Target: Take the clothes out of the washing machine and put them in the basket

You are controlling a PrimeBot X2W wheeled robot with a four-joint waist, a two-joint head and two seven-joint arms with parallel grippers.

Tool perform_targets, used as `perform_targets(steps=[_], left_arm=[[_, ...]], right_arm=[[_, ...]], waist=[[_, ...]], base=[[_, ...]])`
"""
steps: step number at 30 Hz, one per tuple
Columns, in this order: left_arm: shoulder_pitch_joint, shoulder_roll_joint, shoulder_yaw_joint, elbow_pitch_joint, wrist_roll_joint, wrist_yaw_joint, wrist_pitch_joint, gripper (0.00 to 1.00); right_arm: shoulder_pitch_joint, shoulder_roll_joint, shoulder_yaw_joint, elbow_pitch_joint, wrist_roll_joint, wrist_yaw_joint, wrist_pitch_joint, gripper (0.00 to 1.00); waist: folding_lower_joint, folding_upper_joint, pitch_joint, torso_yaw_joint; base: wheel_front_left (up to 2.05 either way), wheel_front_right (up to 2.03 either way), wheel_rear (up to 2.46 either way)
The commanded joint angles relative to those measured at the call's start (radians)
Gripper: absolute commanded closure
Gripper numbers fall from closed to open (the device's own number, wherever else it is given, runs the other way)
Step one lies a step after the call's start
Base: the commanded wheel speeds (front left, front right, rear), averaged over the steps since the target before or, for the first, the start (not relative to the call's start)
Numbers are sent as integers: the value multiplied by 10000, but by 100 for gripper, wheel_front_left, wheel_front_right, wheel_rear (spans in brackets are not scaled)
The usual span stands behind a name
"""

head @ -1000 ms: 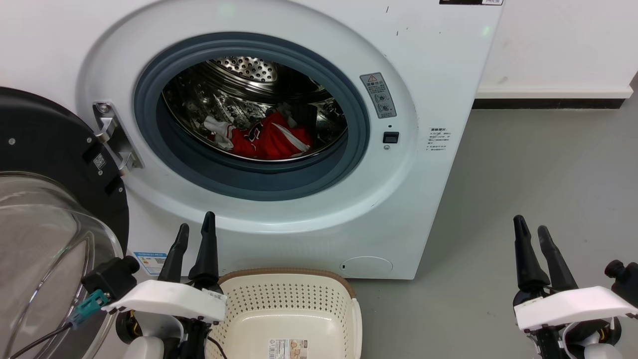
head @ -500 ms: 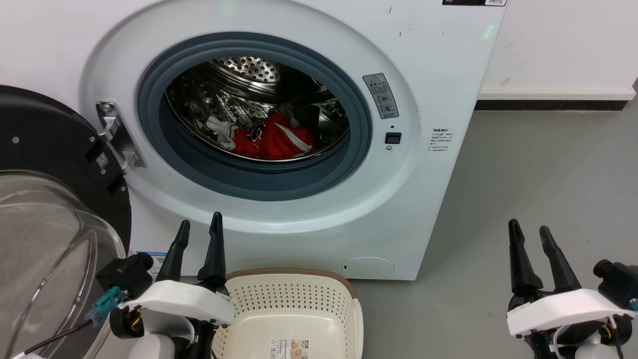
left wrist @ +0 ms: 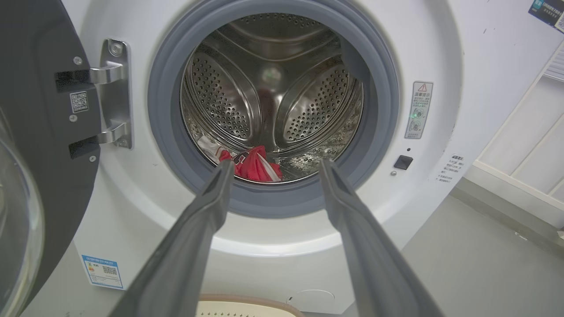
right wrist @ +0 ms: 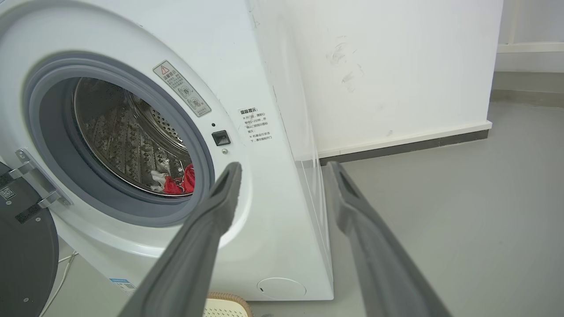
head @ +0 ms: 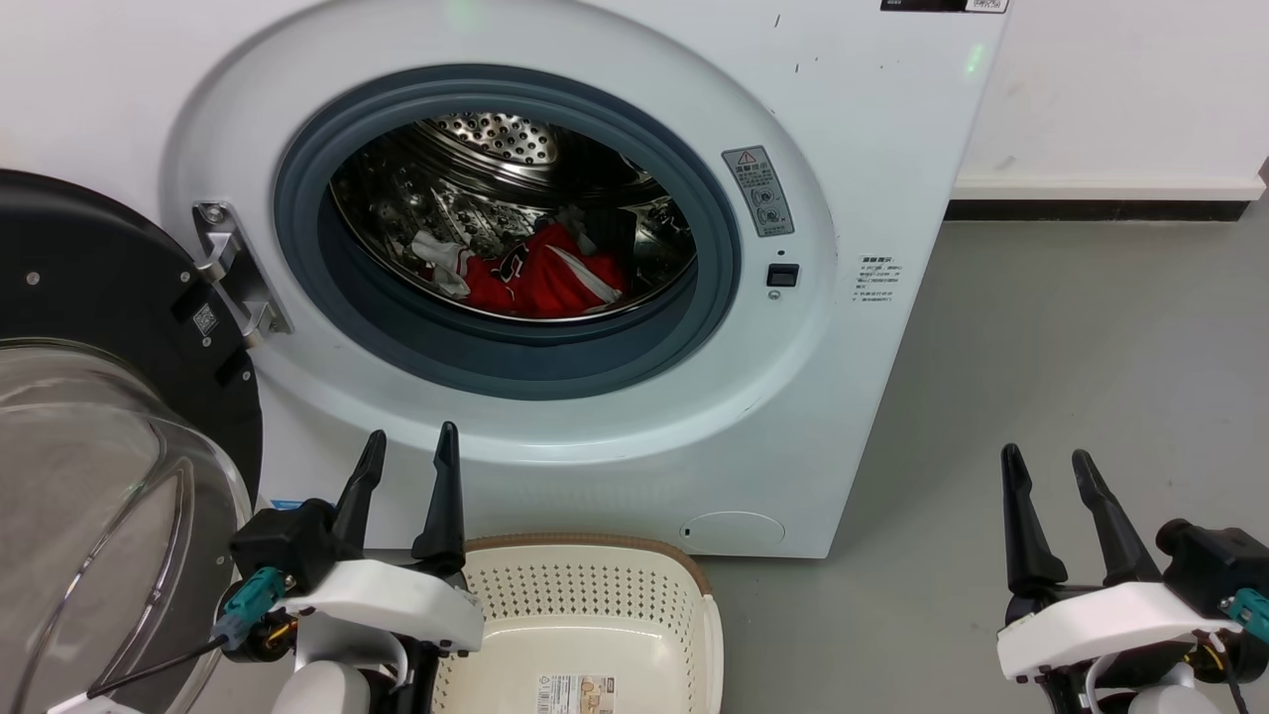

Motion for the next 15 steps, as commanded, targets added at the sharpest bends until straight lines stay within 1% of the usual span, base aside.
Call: perform_targets(steps=[1, 13, 15], left_arm=[[-206, 52, -24, -37, 245, 70, -95, 0], [-282, 58, -174, 62, 1324, 230, -362, 0], [-272, 53, -218, 137, 1619, 267, -442, 0]], right_arm=[[-14, 0, -2, -29, -272, 1, -91, 0], [-62, 2, -9, 189, -1395, 0, -344, 0], [-82, 3, -30, 262, -1741, -1, -442, 0]], waist=[[0, -1, -3, -1], [0, -1, 11, 77], [0, -1, 7, 120]], base=[[0, 0, 0], [0, 0, 0], [0, 0, 0]])
